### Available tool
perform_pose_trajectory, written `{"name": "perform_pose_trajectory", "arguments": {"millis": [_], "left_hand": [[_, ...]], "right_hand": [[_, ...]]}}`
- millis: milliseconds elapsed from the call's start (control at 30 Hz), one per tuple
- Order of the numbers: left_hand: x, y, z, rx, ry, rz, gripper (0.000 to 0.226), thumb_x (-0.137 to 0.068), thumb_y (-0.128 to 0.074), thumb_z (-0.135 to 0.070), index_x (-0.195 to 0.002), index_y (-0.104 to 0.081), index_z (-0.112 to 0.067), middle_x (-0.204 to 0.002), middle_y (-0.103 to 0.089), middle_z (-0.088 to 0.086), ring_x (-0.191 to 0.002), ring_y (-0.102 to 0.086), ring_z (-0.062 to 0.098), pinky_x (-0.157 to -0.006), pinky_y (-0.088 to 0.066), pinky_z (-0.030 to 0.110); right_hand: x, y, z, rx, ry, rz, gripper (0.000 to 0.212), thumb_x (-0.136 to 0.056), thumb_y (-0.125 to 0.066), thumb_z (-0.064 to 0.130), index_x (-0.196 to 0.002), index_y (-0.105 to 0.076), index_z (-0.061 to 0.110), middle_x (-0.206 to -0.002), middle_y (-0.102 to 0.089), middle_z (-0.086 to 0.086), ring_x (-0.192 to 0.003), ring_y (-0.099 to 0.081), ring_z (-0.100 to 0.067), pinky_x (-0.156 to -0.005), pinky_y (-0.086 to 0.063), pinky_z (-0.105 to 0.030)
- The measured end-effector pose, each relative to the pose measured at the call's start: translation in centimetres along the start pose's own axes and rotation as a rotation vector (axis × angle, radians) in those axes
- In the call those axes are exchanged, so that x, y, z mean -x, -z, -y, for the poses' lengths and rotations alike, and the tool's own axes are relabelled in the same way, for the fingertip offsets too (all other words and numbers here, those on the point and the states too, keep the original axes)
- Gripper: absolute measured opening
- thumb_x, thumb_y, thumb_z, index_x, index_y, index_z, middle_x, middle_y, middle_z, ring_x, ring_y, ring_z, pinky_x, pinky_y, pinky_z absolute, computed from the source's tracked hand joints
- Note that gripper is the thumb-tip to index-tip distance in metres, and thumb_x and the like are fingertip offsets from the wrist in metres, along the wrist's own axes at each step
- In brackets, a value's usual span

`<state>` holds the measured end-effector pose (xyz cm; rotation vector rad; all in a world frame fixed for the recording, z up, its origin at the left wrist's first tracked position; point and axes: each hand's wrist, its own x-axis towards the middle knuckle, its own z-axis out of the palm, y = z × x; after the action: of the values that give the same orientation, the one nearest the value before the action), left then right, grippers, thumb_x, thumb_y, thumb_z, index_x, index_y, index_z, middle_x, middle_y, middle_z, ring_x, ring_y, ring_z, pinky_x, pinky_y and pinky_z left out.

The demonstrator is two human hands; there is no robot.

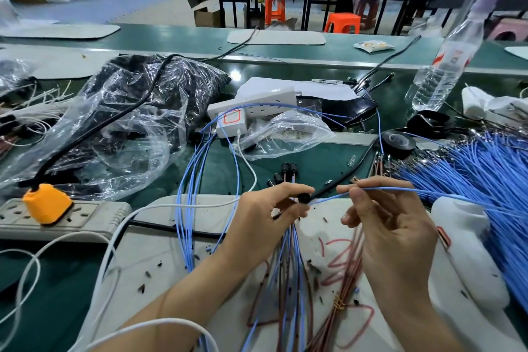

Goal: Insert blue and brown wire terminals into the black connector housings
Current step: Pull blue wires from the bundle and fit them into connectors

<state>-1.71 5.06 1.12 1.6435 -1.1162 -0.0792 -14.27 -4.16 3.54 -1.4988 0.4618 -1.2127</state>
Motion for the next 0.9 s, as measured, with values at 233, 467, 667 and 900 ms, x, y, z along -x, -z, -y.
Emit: {"name": "perform_pose_trajectory", "arguments": {"millis": [233,467,667,900], "left_hand": [[-0.1,0.1,-0.2,-0.046,-0.037,0.041,0.024,-0.08,-0.073,-0.007,-0.103,-0.072,-0.014,-0.088,-0.07,-0.011,-0.074,-0.064,0.005,-0.074,-0.048,0.014],[0.0,0.1,-0.3,-0.074,-0.091,0.094,0.028,-0.08,-0.072,-0.01,-0.107,-0.072,-0.015,-0.089,-0.07,-0.004,-0.076,-0.062,0.003,-0.075,-0.05,0.02],[0.0,0.2,-0.3,-0.039,0.024,0.081,0.035,-0.077,-0.076,-0.023,-0.107,-0.062,-0.033,-0.082,-0.066,-0.021,-0.083,-0.063,0.008,-0.08,-0.047,0.022],[-0.1,0.3,-0.1,-0.03,-0.018,0.085,0.024,-0.075,-0.075,-0.025,-0.074,-0.051,-0.03,-0.075,-0.063,-0.004,-0.07,-0.056,0.01,-0.071,-0.048,0.035]], "right_hand": [[0.1,0.0,-0.2,0.04,0.023,0.018,0.01,-0.083,-0.065,0.02,-0.084,-0.063,0.03,-0.08,-0.072,0.001,-0.05,-0.058,-0.017,-0.055,-0.05,-0.02],[0.2,0.1,-0.6,0.091,0.007,0.095,0.008,-0.08,-0.066,0.024,-0.082,-0.064,0.031,-0.078,-0.069,-0.002,-0.05,-0.059,-0.015,-0.054,-0.05,-0.019],[0.2,0.0,-1.3,0.223,-0.083,0.25,0.022,-0.082,-0.071,0.009,-0.079,-0.065,0.031,-0.082,-0.071,0.003,-0.057,-0.063,-0.011,-0.057,-0.053,-0.028],[-0.2,0.2,-1.5,0.119,-0.27,0.346,0.019,-0.083,-0.07,0.009,-0.084,-0.069,0.028,-0.072,-0.069,-0.002,-0.056,-0.063,-0.013,-0.054,-0.052,-0.021]]}}
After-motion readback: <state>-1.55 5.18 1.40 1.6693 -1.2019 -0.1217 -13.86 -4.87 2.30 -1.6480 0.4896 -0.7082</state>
